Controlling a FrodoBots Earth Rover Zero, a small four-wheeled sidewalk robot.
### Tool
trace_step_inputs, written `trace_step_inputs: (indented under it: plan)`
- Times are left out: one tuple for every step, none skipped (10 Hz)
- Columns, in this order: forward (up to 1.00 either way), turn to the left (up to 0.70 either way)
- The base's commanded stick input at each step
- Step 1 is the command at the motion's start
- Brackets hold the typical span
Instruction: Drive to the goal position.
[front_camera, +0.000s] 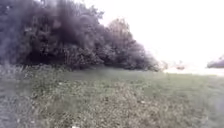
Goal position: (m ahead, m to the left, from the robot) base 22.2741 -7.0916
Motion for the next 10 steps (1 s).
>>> trace_step_inputs:
  plan:
    - [0.70,0.00]
    - [0.70,0.00]
    - [0.70,0.00]
    - [0.70,0.00]
    - [0.70,0.00]
    - [0.70,0.00]
    - [0.70,-0.31]
    - [0.70,-0.35]
    - [0.70,-0.35]
    - [0.70,-0.35]
